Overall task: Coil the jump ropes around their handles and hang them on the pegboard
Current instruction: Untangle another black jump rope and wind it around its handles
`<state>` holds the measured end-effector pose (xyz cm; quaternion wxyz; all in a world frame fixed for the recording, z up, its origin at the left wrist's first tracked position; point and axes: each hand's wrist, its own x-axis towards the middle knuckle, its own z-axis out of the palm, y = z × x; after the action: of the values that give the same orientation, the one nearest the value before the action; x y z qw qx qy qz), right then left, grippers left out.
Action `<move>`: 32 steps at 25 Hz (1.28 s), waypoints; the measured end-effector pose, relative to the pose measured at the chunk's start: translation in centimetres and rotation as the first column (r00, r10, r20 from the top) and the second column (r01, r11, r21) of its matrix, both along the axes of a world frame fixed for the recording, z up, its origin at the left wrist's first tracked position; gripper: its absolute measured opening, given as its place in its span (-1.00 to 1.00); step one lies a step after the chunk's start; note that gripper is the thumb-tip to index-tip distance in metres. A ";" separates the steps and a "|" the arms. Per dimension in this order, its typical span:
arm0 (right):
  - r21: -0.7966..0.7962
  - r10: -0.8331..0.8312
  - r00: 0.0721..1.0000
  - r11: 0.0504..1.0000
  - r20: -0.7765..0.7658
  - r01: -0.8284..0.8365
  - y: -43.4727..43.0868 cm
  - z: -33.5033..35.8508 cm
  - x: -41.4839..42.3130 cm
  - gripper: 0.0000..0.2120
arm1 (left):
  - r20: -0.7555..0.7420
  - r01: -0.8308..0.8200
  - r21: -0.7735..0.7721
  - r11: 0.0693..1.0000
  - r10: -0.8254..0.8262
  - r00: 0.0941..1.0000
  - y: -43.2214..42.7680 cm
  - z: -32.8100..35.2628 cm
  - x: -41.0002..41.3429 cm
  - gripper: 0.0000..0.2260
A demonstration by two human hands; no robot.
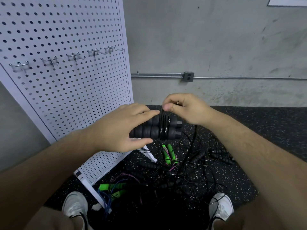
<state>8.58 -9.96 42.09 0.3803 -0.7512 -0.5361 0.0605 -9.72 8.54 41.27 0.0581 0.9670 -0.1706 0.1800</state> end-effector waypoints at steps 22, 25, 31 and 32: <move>-0.296 -0.060 0.997 0.952 0.047 0.071 0.4 0.2 -9.5 -0.66 | -0.020 -0.378 0.044 0.925 0.379 0.925 6.3 -0.9 1.8 -0.35; -0.291 -0.045 0.980 0.951 0.191 0.101 -0.5 1.9 -9.4 -0.71 | -0.089 -0.350 0.126 0.928 0.362 0.928 6.0 -2.2 2.5 -0.36; -0.171 -0.113 0.863 0.959 0.492 0.224 -1.0 3.8 -7.2 -0.77 | -0.188 -0.217 0.072 0.974 0.226 0.956 5.0 -3.2 2.9 -0.36; -0.135 -0.144 0.860 0.962 0.490 0.238 -1.0 3.6 -6.1 -0.77 | -0.185 -0.197 0.032 0.980 0.200 0.962 4.6 -3.0 2.8 -0.36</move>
<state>2.47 -10.98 45.72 0.1675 -0.8254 -0.5271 -0.1129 -6.89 13.18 38.25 0.0489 0.9922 -0.0679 0.0919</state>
